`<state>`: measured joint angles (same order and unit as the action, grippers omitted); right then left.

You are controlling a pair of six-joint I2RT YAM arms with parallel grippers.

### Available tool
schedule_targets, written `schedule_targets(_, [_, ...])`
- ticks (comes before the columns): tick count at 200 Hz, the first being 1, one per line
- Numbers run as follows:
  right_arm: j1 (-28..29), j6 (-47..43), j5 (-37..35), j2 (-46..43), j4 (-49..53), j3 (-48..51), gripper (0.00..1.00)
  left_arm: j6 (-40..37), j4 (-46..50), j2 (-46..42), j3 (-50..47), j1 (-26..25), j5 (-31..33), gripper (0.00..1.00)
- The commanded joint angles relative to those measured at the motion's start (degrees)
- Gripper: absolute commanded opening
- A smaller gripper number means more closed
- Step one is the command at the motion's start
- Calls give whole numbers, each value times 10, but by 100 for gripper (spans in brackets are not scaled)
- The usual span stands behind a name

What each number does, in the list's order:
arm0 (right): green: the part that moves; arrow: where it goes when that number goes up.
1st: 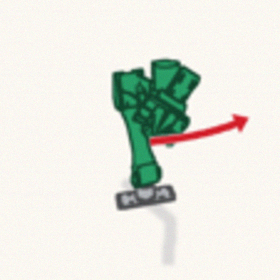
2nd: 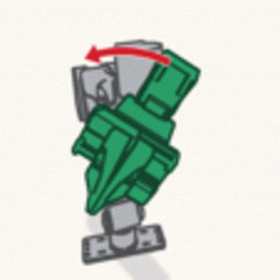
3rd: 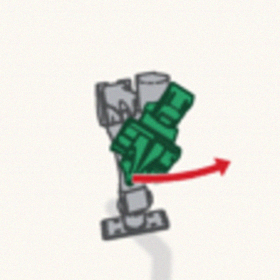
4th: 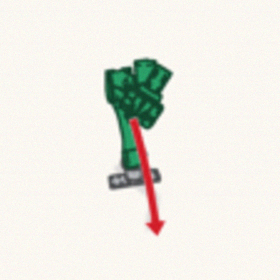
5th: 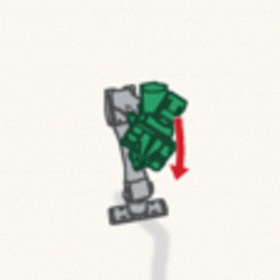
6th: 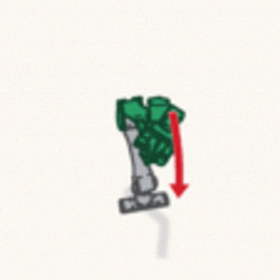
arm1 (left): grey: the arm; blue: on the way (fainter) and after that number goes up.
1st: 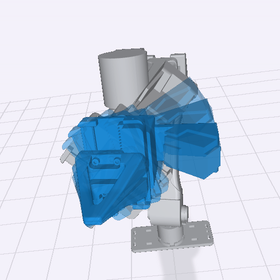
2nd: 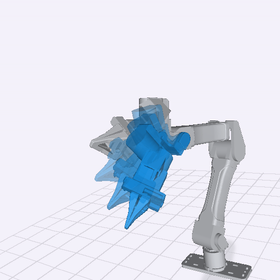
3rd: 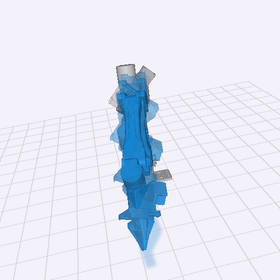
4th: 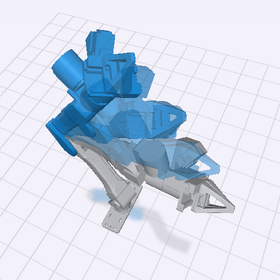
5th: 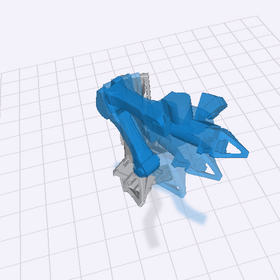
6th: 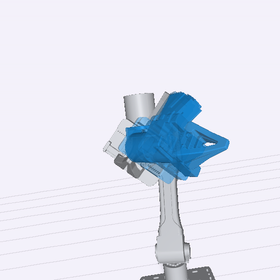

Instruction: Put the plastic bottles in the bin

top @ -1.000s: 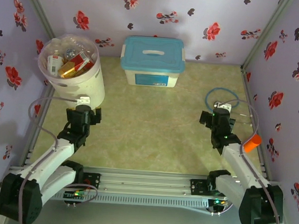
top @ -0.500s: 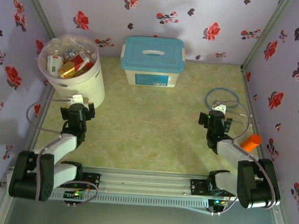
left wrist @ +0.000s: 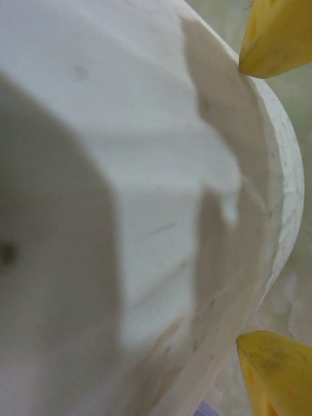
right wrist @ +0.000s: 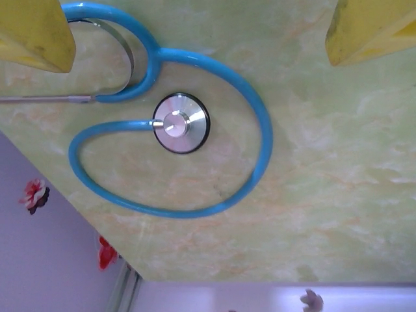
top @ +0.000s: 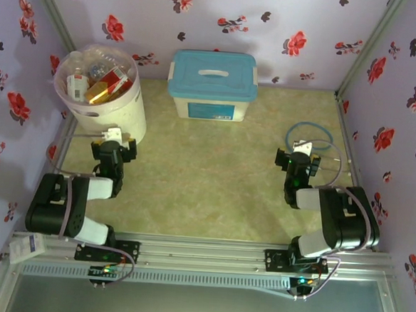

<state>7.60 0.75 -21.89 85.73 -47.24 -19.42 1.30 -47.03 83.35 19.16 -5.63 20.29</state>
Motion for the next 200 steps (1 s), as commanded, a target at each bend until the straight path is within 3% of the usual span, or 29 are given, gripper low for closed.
schedule_targets(1, [-38, 40, 43, 15, -74, 9, 99, -18, -62, 23, 14, 7, -7, 100])
schedule_targets(13, [-43, 33, 39, 61, -181, 25, 100, -14, -65, 29, 15, 11, -12, 100])
schedule_targets(28, [-43, 41, 52, 18, -70, 6, 100, -12, -88, 59, 16, 18, -25, 100])
schedule_targets(43, [-44, 36, 47, 49, -124, 6, 99, -4, -58, 51, 24, 24, -35, 100])
schedule_targets(58, [-43, 43, 44, 29, -63, -7, 99, -4, -66, 54, 23, 25, -34, 100])
schedule_targets(90, [-44, 58, -3, 34, -47, -18, 99, -2, -65, 55, 25, 26, -36, 100])
schedule_targets(200, [-44, 56, -4, 38, -58, -16, 99, -4, -67, 55, 25, 27, -37, 100])
